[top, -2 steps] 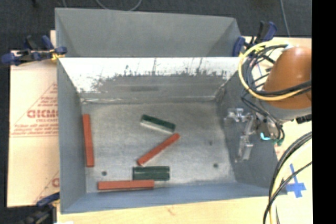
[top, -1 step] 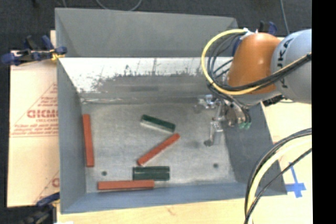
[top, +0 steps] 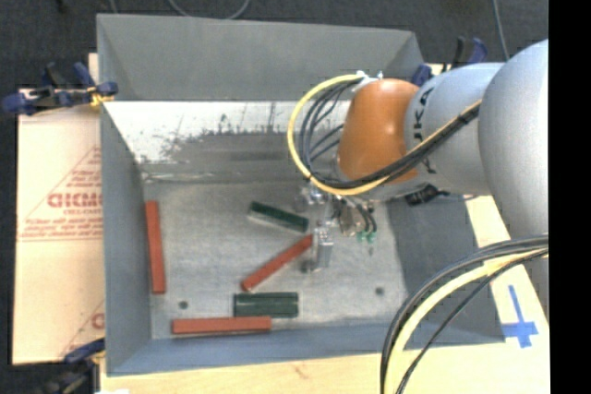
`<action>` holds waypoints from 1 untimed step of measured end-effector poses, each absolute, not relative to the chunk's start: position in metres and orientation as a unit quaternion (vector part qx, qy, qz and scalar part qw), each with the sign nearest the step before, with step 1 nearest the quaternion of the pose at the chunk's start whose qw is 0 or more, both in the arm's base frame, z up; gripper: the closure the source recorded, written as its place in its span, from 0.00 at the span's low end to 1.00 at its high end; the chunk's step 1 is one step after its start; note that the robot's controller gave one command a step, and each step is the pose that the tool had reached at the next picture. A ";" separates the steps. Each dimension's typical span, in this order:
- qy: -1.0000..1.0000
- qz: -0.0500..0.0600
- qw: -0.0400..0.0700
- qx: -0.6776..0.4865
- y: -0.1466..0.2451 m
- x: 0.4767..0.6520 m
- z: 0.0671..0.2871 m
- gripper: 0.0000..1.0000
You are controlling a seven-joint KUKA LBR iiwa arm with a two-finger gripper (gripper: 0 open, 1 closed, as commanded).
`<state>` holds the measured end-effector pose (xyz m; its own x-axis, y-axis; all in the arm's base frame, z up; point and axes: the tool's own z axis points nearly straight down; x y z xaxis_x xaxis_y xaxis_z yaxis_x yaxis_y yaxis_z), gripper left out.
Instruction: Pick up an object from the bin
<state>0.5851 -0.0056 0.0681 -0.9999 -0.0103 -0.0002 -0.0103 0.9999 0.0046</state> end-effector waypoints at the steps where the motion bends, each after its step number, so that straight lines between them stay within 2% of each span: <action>1: 1.000 0.000 0.003 -0.004 -0.012 0.586 0.071 1.00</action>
Offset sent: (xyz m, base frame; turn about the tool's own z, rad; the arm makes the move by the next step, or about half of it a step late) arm 0.0000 0.0000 0.0000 0.0000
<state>0.5865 -0.0121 0.0712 -1.0000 -0.0079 -0.0051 -0.0079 1.0000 -0.0008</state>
